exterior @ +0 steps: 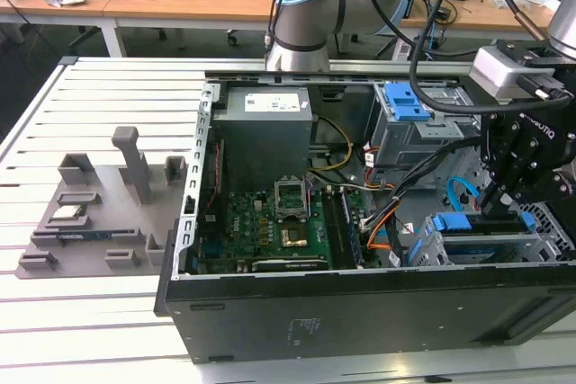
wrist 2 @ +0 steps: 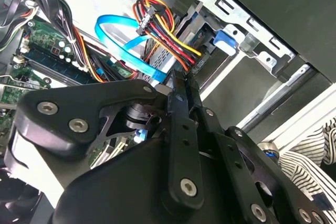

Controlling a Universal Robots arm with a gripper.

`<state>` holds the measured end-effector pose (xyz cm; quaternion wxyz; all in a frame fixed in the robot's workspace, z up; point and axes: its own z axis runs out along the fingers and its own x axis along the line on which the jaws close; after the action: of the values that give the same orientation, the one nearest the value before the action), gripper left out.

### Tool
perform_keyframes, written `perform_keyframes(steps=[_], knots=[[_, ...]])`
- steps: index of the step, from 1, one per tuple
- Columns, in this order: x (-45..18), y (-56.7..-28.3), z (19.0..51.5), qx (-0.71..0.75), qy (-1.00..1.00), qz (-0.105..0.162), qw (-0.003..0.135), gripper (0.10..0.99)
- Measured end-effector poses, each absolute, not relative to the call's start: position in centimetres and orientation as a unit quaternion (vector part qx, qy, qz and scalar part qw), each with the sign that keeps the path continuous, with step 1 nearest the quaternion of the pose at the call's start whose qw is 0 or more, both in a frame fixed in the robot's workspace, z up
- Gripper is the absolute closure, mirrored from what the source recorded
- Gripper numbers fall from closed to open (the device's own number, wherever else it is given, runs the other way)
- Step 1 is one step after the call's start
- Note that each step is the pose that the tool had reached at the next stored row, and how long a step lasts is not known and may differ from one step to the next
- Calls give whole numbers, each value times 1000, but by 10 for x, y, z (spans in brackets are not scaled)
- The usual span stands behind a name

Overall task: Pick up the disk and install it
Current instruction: 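Insert the second disk wire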

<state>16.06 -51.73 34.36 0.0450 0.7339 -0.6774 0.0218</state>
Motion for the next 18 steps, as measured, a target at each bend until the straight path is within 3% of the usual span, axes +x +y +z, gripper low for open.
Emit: perform_keyframes(steps=[18], knots=[[163, -519, 334, 734, -677, 23, 46, 925]])
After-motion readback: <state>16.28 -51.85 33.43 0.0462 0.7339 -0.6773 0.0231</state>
